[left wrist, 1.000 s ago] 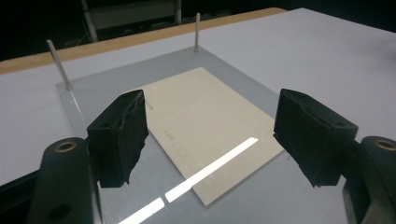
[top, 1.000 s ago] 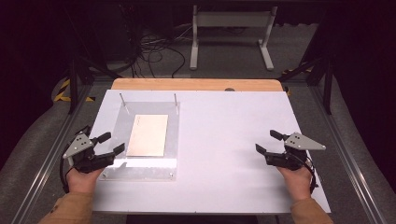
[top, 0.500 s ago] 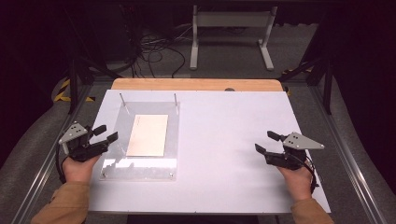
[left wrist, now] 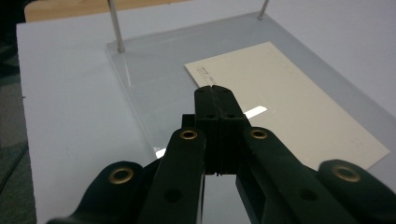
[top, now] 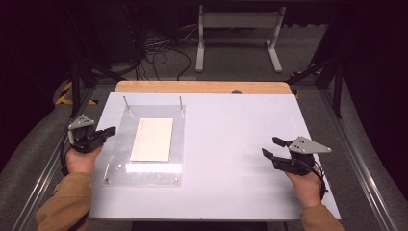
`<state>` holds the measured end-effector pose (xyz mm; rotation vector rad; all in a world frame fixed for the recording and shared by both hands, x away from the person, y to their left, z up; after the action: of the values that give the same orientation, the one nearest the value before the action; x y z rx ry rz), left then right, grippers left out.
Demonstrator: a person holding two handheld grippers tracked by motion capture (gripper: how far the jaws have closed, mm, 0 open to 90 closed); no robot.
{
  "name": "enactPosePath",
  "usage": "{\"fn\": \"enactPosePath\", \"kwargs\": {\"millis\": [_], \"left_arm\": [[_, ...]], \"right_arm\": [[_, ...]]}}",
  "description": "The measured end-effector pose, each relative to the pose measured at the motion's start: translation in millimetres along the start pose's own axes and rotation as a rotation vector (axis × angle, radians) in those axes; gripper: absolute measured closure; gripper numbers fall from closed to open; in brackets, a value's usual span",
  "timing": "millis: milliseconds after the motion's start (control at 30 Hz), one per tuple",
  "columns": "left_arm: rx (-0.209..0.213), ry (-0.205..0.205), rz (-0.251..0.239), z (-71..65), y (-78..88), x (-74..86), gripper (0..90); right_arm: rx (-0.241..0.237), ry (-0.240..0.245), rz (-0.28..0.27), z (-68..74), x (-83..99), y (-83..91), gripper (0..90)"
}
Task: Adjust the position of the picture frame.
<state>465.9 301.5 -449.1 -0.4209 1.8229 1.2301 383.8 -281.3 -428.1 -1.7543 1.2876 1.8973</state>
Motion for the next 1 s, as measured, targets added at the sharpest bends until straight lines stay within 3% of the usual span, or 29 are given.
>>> {"fn": "enactPosePath", "kwargs": {"millis": [100,533,633,833,900,1000], "left_arm": [[-0.021,0.051,0.043,15.6,-13.5,-2.0,89.7],[-0.042,0.164,0.181,45.9,-52.8,11.6,89.7],[-0.026,0.193,0.190,49.8,-55.4,14.5,89.7],[-0.001,0.196,0.203,47.4,-56.5,14.4,89.8],[0.007,0.226,0.192,46.7,-57.3,14.8,89.9],[0.062,0.251,0.182,44.1,-59.5,16.0,90.0]], "right_arm": [[-0.007,0.001,0.001,2.0,-1.9,-1.4,40.9],[-0.019,0.014,0.020,13.0,0.6,-2.3,41.0],[-0.016,0.016,0.019,13.4,1.0,-1.0,41.0],[-0.012,0.005,0.015,13.5,2.2,2.7,41.0],[-0.011,0.004,0.012,13.1,2.4,3.5,41.0],[-0.012,0.001,0.009,12.9,2.0,3.6,41.0]]}}
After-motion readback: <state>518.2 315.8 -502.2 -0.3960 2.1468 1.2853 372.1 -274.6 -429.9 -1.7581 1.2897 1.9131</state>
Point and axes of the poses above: each handheld gripper's, and its own axes: y roughly backward along the jaws, x roughly out of its underside, z roughly to its left, the point moved 5 cm from there along -y, roughly forward along the jaws, and after that the axes turned 2 degrees about -x, right-handed, at the moved point
